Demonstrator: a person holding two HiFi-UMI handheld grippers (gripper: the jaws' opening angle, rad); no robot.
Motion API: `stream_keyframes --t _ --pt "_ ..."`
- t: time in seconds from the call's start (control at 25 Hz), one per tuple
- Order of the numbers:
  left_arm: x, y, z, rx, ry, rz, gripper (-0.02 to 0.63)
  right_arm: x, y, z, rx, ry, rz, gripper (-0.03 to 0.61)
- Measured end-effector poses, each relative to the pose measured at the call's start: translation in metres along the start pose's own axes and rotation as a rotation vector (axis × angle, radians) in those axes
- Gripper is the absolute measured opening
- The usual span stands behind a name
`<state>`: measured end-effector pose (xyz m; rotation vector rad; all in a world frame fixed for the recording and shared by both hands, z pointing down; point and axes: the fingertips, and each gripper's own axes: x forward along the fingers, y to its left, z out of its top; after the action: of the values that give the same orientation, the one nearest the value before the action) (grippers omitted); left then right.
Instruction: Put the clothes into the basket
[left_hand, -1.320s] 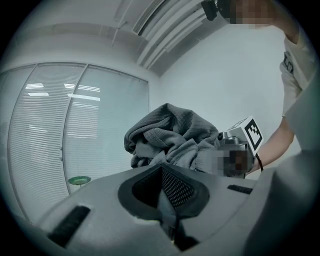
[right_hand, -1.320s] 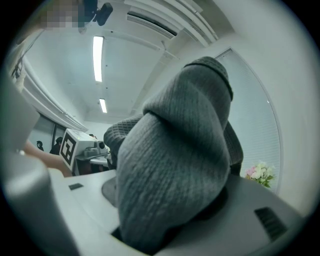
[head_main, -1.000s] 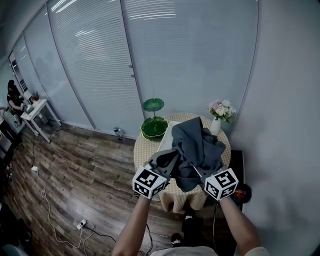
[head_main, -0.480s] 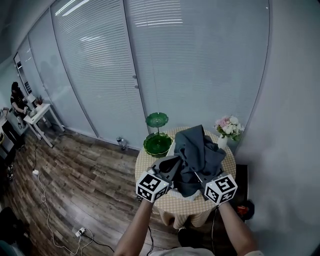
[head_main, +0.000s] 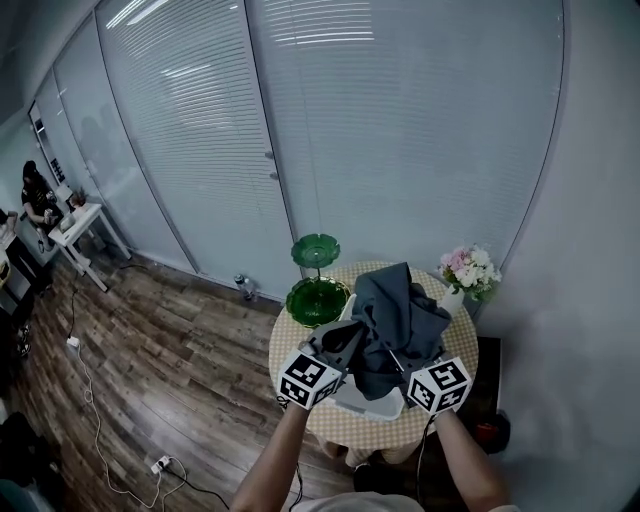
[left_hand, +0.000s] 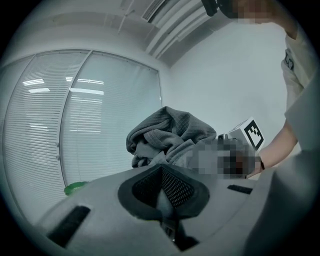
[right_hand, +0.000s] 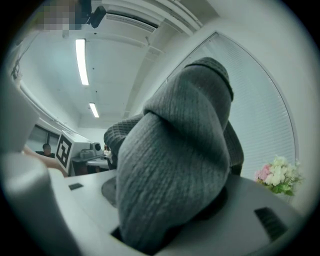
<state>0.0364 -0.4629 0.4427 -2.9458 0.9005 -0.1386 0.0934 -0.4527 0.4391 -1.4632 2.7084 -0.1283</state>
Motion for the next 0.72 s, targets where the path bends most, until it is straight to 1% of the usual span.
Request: stream_keyframes --t 0.28,0.48,0.64,0.72 --pt "0.016 0.025 -0.034 -0.025 0.035 0.015 0.014 0.026 -0.025 -0.041 0.043 0.059 -0.003 0.232" --pt "0.011 0.039 -0.032 -0.026 0.020 0.044 0.014 0.038 -0.034 -0.074 0.090 0.132 -0.042 0.233" --pt "0.005 0.046 -0.034 -0.019 0.017 0.061 0.014 0.046 -0.037 -0.110 0.182 0.207 -0.045 0.233" --pt "0.002 0.048 -0.036 -0.017 0.019 0.069 0.012 0.047 -0.038 -0.128 0.213 0.247 -0.053 0.233"
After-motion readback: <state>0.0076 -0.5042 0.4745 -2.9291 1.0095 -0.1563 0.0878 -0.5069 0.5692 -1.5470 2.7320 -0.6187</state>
